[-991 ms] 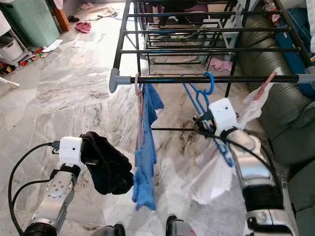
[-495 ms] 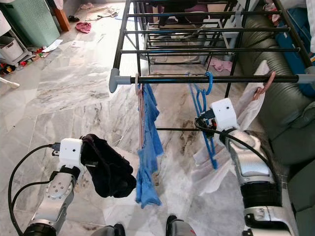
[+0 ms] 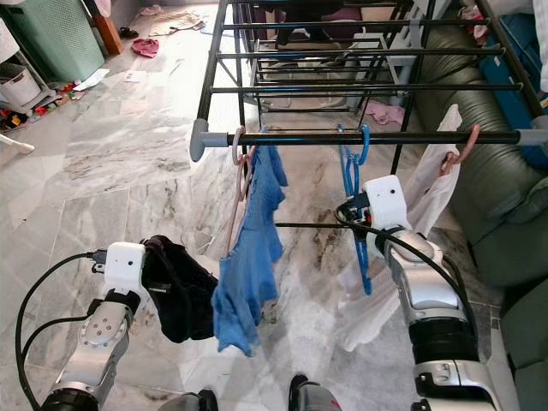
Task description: Hang hanger
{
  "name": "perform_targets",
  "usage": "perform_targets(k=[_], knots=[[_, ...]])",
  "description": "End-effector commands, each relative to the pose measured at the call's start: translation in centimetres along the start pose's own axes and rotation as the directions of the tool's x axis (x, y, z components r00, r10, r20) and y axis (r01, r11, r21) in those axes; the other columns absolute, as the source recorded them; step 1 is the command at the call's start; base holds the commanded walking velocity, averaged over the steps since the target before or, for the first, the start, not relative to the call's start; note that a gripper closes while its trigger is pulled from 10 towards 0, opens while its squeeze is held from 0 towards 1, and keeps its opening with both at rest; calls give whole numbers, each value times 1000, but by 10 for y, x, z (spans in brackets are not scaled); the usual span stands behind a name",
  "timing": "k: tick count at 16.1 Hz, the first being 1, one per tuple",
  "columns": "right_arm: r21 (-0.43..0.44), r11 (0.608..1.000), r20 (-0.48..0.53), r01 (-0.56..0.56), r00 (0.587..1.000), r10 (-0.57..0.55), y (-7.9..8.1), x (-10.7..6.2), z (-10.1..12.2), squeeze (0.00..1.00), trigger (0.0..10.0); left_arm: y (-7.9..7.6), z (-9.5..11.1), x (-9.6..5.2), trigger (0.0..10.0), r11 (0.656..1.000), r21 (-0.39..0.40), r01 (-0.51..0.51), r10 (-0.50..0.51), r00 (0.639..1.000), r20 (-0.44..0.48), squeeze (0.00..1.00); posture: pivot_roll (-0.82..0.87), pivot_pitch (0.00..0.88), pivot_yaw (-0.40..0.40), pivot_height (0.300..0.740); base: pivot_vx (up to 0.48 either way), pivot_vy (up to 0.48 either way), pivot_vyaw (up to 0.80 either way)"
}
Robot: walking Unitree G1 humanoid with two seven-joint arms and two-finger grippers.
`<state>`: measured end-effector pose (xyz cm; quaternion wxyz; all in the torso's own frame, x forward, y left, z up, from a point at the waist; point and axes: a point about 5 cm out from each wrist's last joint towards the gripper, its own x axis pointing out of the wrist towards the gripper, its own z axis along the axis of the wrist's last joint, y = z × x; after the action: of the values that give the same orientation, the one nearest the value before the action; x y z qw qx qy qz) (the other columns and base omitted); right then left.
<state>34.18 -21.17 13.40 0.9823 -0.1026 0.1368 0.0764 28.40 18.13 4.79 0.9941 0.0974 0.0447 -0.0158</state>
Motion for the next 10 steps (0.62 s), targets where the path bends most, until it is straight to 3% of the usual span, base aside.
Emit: perform_targets(k=[1, 4, 5, 6, 10], knots=[[26, 999, -6, 33, 999, -33, -4, 0, -3, 1000, 10000, 5, -1, 0, 10000, 1000, 15, -12, 12, 1000, -5, 0, -134, 174, 43, 740, 0, 0, 0], [27, 997, -4, 67, 998, -67, -5, -1, -5, 1000, 10000, 5, -2, -1, 10000, 1000, 18, -9, 9, 1000, -8, 0, -133, 176, 44, 740, 0, 0, 0], [31, 998, 4, 63, 998, -63, -3, 0, -3, 953, 10000, 6, -3, -1, 10000, 1000, 21, -8, 8, 1000, -12, 0, -133, 176, 48, 740, 0, 0, 0], [31, 997, 7, 65, 998, -65, -3, 0, -2, 624, 10000, 6, -3, -1, 10000, 1000, 22, -7, 7, 1000, -13, 0, -133, 176, 48, 740, 0, 0, 0], [46, 993, 26, 108, 994, -109, 1, 2, 3, 647, 10000, 7, -3, 0, 10000, 1000, 29, -2, 2, 1000, -14, 0, -128, 173, 51, 740, 0, 0, 0]])
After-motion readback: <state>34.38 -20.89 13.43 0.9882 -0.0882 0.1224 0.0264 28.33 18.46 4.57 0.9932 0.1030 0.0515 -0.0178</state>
